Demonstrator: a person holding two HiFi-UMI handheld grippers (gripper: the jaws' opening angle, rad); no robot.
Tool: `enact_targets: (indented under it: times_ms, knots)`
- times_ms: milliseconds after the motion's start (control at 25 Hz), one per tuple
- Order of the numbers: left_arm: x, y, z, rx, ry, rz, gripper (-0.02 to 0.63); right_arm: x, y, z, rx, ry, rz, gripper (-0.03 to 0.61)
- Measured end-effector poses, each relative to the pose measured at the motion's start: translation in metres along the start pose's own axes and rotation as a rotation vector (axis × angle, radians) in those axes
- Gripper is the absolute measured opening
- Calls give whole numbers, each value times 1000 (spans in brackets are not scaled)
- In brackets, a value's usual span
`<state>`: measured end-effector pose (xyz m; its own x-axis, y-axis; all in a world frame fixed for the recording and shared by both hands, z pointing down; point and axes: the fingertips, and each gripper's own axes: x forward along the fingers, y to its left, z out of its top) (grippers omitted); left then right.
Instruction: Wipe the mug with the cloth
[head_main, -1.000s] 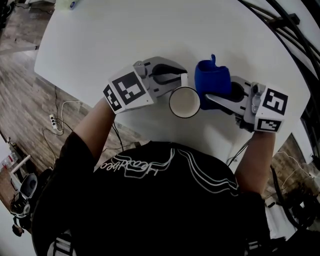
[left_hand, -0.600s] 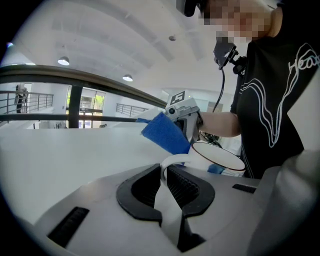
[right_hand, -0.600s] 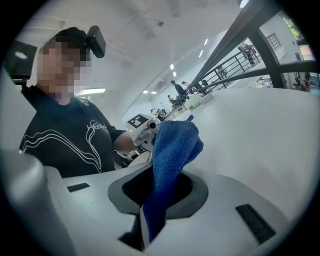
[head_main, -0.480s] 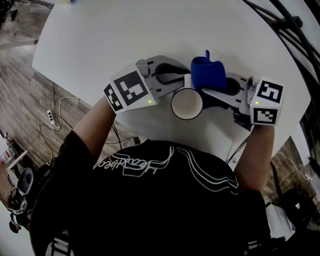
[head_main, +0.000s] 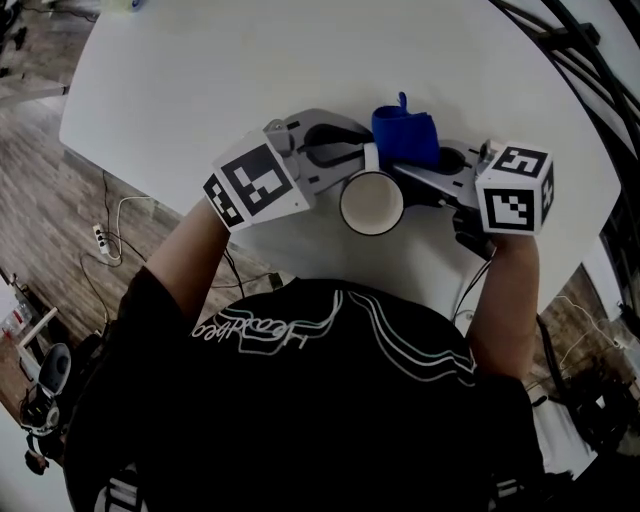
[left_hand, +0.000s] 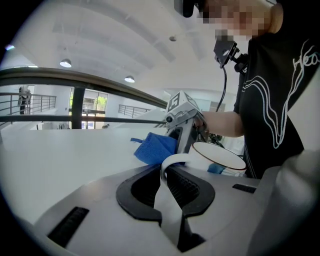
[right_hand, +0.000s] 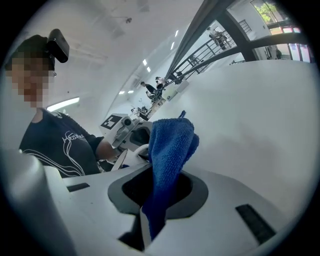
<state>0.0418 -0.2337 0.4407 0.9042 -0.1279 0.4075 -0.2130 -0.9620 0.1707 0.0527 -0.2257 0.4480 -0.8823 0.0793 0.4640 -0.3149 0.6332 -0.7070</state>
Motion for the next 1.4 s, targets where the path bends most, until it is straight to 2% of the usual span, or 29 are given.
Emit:
enact_targets:
  times_ms: [280, 520, 760, 1120, 1400]
  knots:
    - [-6, 2, 1, -36, 0, 72, 48, -18, 4, 9, 29, -95, -71, 54]
    - [-8, -2, 0, -57, 16, 124, 48, -48, 20, 5, 77, -245, -90, 54]
    - [-15, -3, 1, -74, 44, 178, 49, -68, 36, -5, 84, -318, -93, 54]
    - [-62, 17, -44, -117, 62, 227, 49, -16, 46, 2, 134, -403, -52, 54]
    - [-69, 15, -54, -137, 73, 238, 49, -14, 43, 0, 161, -436, -54, 54]
